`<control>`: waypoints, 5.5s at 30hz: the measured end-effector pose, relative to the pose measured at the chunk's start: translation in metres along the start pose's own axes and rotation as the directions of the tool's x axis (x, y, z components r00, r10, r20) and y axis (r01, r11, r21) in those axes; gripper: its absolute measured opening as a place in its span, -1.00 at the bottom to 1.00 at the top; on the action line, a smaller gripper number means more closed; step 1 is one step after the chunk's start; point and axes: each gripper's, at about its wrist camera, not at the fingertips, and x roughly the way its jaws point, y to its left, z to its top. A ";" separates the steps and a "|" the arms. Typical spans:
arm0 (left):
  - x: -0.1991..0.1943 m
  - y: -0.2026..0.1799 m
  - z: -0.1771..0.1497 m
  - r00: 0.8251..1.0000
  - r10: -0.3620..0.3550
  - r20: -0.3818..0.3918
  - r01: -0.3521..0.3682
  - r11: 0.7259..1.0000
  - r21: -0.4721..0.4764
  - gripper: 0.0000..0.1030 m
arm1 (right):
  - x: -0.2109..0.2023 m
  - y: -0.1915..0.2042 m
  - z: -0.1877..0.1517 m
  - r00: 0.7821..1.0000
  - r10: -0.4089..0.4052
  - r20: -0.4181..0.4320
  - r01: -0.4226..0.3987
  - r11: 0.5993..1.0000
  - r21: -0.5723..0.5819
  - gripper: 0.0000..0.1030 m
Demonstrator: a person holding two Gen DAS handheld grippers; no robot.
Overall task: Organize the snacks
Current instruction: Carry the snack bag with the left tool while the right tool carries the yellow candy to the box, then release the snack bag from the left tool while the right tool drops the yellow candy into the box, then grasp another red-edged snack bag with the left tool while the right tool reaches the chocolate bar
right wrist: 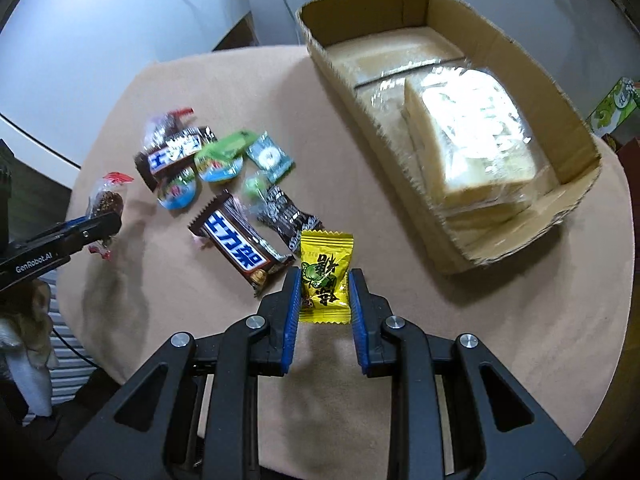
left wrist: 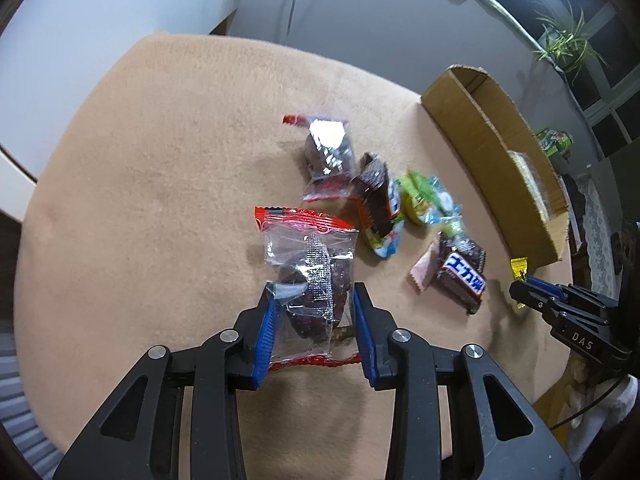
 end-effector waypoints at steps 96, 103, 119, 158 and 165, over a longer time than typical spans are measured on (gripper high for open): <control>0.011 -0.121 0.120 0.988 -0.143 0.057 0.126 0.964 0.232 0.10 | -0.051 -0.059 0.075 0.982 -0.099 0.163 0.094 0.995 0.036 0.39; -0.003 -0.083 0.105 0.989 -0.127 0.073 0.113 0.979 0.168 0.10 | -0.050 -0.028 0.063 0.986 -0.051 0.158 0.059 0.997 -0.045 0.39; -0.009 -0.002 0.059 0.996 -0.084 0.041 0.084 0.996 -0.004 0.06 | -0.013 0.042 0.022 0.999 0.005 0.054 0.009 0.965 -0.261 0.39; 0.063 -0.003 0.100 0.997 -0.044 -0.067 0.040 0.998 -0.052 -0.30 | 0.057 0.084 0.030 0.993 -0.010 -0.118 -0.034 0.931 -0.364 0.15; 0.069 0.000 0.100 0.997 -0.035 -0.074 0.030 0.998 -0.056 -0.37 | 0.067 0.094 0.027 0.990 -0.021 -0.139 -0.034 0.924 -0.381 -0.19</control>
